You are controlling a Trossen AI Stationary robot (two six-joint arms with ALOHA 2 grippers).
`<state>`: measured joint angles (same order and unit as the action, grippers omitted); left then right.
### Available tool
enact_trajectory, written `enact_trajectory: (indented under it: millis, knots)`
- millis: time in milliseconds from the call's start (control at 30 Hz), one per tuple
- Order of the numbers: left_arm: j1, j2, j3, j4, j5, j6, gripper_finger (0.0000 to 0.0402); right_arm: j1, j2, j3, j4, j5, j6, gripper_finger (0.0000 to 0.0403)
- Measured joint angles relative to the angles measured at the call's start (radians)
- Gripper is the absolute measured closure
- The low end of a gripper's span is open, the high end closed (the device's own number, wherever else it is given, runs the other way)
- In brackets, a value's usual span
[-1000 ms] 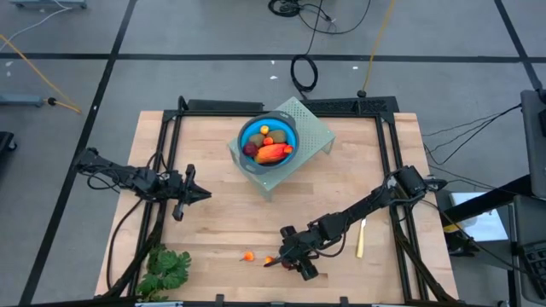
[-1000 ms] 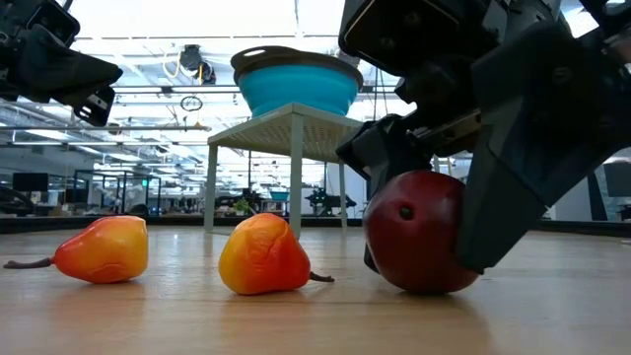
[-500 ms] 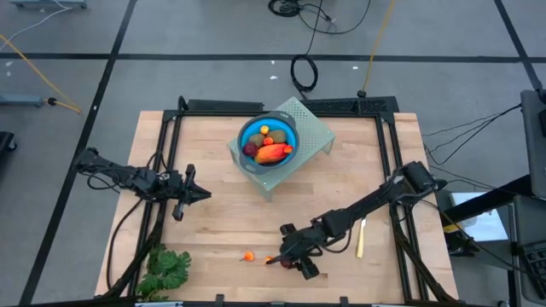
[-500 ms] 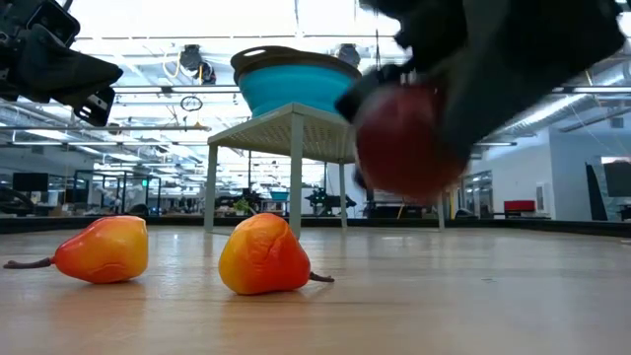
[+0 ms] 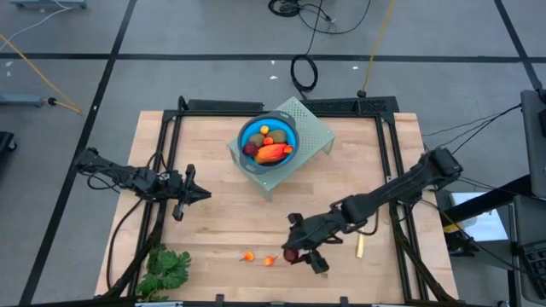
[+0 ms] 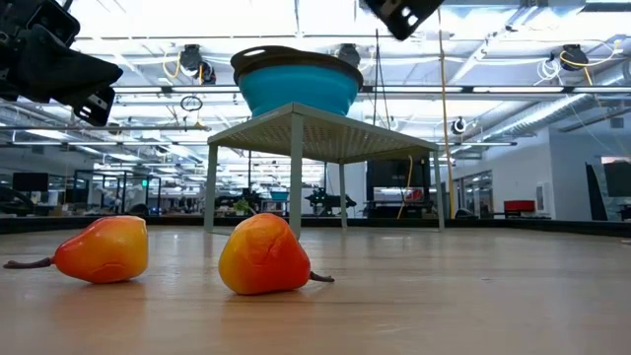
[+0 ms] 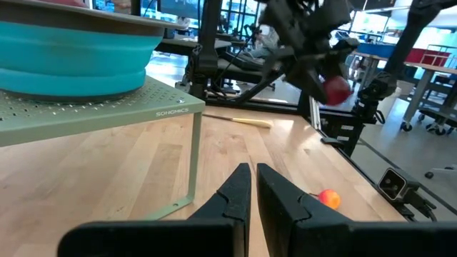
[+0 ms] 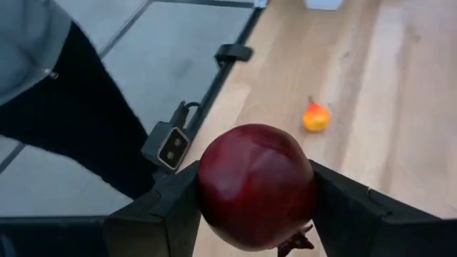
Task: Pick & Place Fruit
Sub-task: Put the red pomegranate into the blue strainer bowl on the shelf
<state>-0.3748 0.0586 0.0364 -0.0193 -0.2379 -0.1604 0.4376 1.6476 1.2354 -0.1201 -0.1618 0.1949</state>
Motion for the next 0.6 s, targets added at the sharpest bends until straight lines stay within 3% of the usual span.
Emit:
enact_trajectory:
  millis: [300, 600]
  knots:
    - [0.0, 0.0, 0.0, 0.0, 0.0, 0.007, 0.0378, 0.0, -0.139, 0.0, -0.18, 0.105, 0.055, 0.0188]
    - [0.0, 0.0, 0.0, 0.0, 0.0, 0.008, 0.0378, 0.001, -0.212, 0.0, -0.269, 0.14, 0.082, 0.0188]
